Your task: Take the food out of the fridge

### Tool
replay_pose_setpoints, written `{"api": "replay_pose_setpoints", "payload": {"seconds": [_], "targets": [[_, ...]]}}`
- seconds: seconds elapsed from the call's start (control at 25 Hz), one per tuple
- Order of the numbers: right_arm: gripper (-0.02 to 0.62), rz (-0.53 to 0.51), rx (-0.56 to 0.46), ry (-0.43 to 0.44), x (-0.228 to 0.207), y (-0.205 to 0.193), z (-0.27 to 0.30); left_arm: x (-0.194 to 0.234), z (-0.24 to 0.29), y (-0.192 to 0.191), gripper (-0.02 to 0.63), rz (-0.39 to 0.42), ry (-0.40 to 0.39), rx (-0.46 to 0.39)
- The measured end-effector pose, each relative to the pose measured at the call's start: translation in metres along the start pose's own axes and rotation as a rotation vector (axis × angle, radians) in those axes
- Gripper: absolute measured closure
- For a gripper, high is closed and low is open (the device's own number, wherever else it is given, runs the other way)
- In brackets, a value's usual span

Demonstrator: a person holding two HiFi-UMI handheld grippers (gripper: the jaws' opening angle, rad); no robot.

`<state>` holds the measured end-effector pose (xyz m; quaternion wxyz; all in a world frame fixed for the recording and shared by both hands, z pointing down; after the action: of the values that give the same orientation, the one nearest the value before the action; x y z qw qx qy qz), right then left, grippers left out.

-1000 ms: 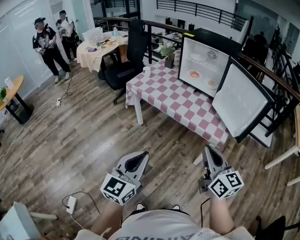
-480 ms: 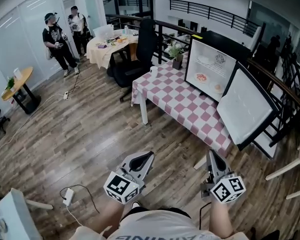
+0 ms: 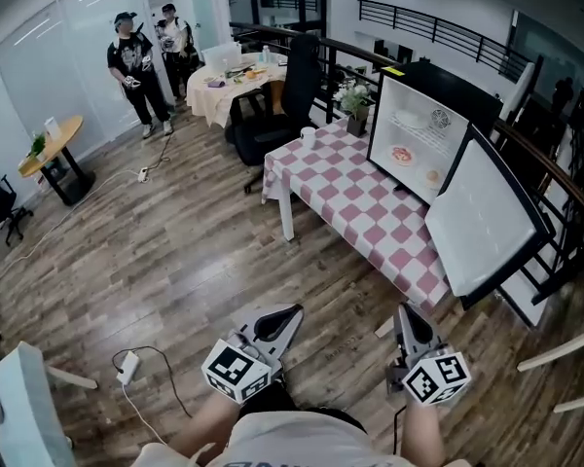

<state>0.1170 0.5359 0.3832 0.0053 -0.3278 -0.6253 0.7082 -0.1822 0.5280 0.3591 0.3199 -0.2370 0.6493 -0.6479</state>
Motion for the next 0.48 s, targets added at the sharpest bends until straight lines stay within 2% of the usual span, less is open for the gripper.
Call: {"api": "replay_pose_setpoints", "payload": {"seconds": [0.24,0.48], "targets": [[0.575,-0.024,-0.018,-0.056,-0.03,0.016,0.001,0.01,0.045,-0.002,0.597,-0.001,-0.039,-0.038],[0.575,-0.033,-0.028,-0.113,-0.054,0.03,0.032,0.043,0.092,-0.004,0.597,-0.005,-0.087,-0.054]]}}
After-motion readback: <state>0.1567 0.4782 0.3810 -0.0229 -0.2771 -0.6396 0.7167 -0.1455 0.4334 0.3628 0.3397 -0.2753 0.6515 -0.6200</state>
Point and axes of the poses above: the fingertips, and each gripper's own axes: z forward along the fingers, x to its left, y out of its top, the point moved 9 cm from there along -z, backward along the fingers, and after that the axes turned 8 degrees about z, right-handed, at the moved point
